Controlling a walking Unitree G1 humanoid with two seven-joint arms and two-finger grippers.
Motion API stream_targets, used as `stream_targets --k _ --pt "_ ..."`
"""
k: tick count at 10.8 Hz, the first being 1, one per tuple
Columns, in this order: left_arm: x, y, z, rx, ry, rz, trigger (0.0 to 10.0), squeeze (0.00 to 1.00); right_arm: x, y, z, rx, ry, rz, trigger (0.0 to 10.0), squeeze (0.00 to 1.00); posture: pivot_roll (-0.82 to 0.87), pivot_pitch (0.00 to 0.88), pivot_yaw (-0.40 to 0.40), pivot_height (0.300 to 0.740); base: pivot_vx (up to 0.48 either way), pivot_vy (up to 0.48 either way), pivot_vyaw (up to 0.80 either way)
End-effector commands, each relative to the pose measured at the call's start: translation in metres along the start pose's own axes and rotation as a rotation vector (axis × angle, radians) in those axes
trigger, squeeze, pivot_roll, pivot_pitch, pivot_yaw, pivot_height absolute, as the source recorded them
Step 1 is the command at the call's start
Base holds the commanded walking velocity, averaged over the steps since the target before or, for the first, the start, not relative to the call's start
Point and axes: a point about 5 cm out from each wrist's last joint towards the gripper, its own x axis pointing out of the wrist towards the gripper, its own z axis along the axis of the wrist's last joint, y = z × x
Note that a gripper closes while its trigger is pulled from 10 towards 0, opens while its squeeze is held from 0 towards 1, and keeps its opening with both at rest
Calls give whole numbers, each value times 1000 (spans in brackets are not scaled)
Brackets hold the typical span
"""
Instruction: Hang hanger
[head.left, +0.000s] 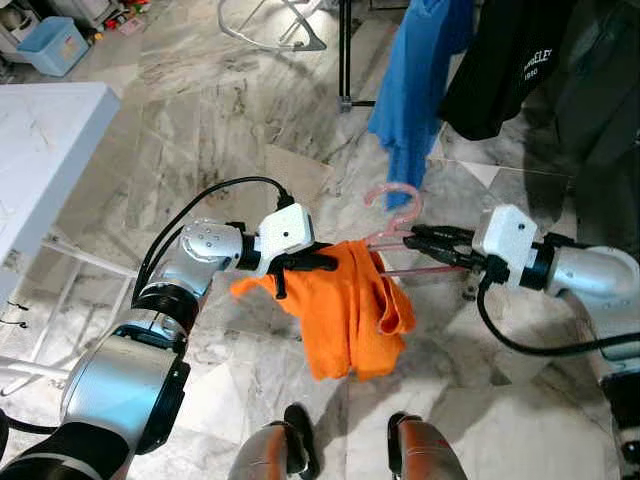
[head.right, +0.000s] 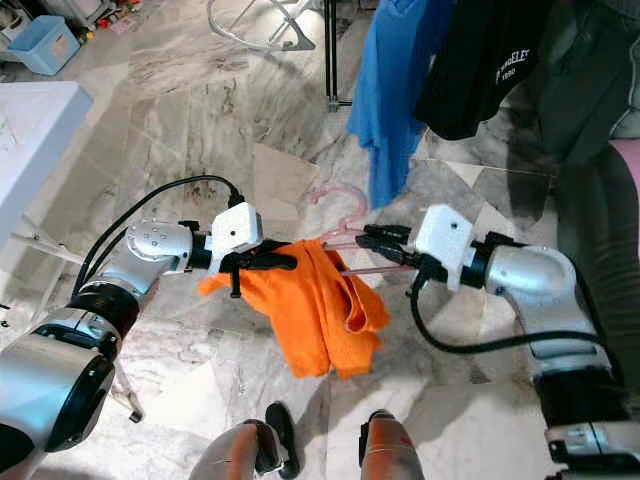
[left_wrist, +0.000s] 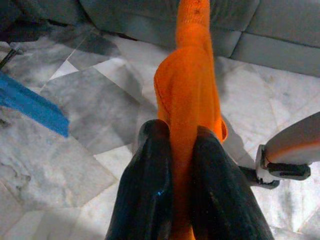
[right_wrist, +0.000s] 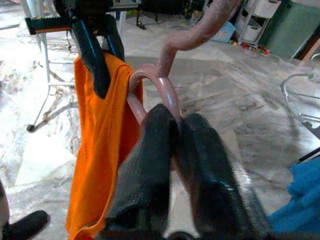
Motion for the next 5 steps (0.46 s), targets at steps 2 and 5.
stream_targets --k 2,5 --pt "-25 3 -23 -96 41 122 0 0 -2 4 -5 -12 50 59 10000 1000 -308 267 180 740 0 0 0" --pt "-36 4 -33 -82 84 211 0 0 -2 6 -9 -11 107 109 10000 1000 -310 264 164 740 0 0 0"
